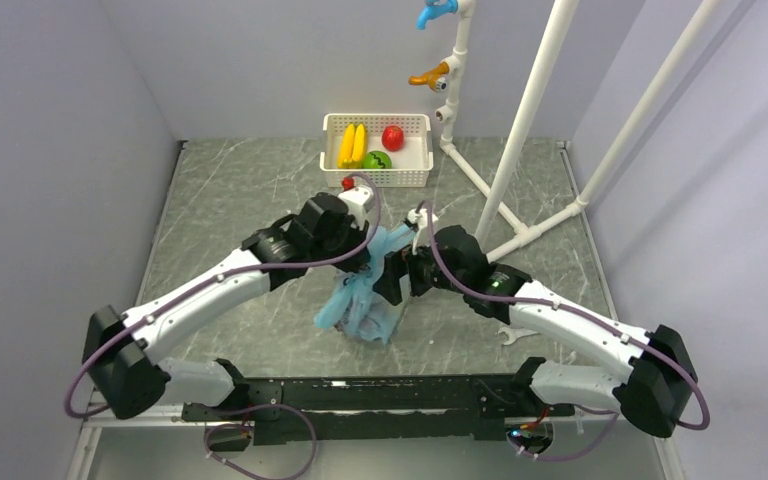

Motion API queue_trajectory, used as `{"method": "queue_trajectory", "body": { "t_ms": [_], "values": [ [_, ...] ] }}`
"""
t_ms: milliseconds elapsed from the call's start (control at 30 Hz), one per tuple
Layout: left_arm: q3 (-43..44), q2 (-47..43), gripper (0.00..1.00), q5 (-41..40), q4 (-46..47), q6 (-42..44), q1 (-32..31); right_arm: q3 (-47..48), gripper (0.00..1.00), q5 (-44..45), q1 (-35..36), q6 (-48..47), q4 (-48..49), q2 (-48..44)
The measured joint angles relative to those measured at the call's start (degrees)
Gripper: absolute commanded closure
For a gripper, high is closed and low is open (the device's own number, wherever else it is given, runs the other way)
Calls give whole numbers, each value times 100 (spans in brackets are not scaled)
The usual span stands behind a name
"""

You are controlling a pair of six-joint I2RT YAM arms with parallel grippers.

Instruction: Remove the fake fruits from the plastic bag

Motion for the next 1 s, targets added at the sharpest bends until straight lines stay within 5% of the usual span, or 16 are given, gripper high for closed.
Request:
{"method": "queue_trajectory", "body": {
  "t_ms": [267, 533, 767, 1000],
  "values": [
    [-570, -914, 100, -474, 11, -570, 46, 149, 3, -72, 452, -393, 494, 181],
    [-660, -1123, 100, -549, 0, -855, 179, 149, 28, -232, 728, -415, 1340, 507],
    [-684, -1314, 100, -575, -59, -944, 216, 142, 29, -81, 1091, -549, 1377, 756],
    [-686, -1432, 96, -638, -103, -957, 227, 76, 60, 232, 1241, -601, 1458, 796]
  ]
}}
